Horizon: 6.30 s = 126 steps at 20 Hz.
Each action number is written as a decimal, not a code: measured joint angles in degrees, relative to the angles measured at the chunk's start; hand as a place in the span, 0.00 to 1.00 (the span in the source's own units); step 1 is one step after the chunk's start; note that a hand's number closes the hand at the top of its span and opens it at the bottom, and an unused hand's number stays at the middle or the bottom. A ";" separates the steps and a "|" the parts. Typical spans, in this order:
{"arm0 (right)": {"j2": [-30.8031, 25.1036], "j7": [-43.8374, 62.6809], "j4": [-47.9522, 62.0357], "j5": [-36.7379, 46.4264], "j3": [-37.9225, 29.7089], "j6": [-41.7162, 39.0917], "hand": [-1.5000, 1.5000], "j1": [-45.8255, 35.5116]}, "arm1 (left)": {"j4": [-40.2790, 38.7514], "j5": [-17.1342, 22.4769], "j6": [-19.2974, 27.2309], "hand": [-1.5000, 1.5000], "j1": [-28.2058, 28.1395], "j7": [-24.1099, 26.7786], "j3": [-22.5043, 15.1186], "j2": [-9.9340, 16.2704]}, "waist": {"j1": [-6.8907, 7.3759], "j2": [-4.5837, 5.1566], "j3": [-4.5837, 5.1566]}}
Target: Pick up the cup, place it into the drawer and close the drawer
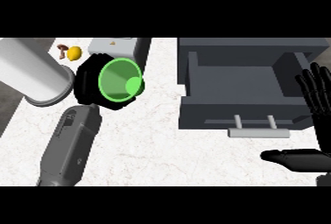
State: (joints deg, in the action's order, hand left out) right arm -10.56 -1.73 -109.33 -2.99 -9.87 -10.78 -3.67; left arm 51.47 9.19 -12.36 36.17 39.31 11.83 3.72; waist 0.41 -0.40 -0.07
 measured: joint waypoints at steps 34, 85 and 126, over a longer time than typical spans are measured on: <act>-0.11 0.30 0.03 -1.05 -0.35 -1.95 0.00 -1.78 | -21.84 15.94 29.51 1.00 35.39 -18.93 -25.82 -3.71 | -3.45 0.96 0.02; -5.46 2.97 -4.16 17.06 9.34 -8.39 1.00 0.77 | 1.83 28.82 37.80 0.00 22.75 -25.92 -37.96 11.99 | 0.99 0.04 0.09; -2.85 -28.29 88.85 50.66 9.77 13.28 1.00 -46.80 | 26.91 31.04 19.44 0.00 -11.47 -23.85 -26.22 27.93 | 4.34 0.93 0.28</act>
State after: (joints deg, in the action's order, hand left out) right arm -13.41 -30.02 -20.48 47.67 -0.09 2.50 -50.47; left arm 78.38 40.23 7.08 24.70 15.46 -14.39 31.65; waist 4.75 0.53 0.21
